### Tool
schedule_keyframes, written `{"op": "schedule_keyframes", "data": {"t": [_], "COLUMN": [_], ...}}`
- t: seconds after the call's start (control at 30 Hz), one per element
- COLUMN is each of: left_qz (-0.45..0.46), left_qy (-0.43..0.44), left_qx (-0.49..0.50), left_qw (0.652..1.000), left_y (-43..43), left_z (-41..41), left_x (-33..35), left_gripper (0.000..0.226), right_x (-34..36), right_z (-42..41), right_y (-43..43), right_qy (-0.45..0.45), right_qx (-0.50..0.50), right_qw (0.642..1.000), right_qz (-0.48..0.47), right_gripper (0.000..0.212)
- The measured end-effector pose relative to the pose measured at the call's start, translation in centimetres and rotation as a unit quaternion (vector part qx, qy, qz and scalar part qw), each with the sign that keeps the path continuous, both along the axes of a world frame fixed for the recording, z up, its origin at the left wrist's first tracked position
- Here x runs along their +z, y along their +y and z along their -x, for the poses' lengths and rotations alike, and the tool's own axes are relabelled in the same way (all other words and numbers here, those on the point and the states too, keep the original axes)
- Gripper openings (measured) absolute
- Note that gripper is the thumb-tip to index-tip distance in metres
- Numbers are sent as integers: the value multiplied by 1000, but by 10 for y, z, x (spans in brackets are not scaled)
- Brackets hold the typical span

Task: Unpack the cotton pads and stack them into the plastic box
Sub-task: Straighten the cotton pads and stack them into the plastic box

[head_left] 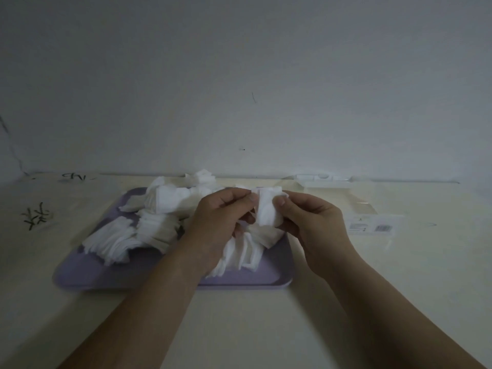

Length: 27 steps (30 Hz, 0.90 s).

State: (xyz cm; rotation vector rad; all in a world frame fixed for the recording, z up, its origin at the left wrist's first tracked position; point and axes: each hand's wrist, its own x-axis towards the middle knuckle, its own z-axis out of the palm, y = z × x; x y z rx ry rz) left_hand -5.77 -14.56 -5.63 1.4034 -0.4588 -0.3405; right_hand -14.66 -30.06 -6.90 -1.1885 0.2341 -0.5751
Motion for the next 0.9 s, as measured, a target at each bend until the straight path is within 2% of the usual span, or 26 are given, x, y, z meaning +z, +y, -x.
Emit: {"op": "schedule_keyframes", "data": {"t": [0.07,0.17,0.2,0.3,0.4,0.53,0.9], "left_qz": [-8,-81,-80,-14,-26,-58,-69], "left_qy": [-3,-60,-71,-69,-97,-106,-126], "left_qx": [46,139,152,87,22,29,73], "left_qw": [999,985,983,994,995,992,987], "left_y": [-1,1,3,6,1,-2,-3], "left_z": [-4,-11,-12,-11,0,1,3], "left_x": [-2,-3,-1,7,6,-2,-3], "left_gripper": [19,22,22,20,16,11,7], "right_x": [1,-1,-2,-3,1,3,5], "right_z": [0,-1,-2,-2,1,2,4], "right_y": [1,-3,-4,-3,2,6,10], "right_qy": [-1,13,21,34,30,30,21], "right_qx": [-24,-78,-94,-90,-31,-2,42], "right_qw": [1000,996,994,994,999,999,999], "right_qz": [1,35,50,56,27,39,23], "right_gripper": [14,5,7,9,9,13,19]}}
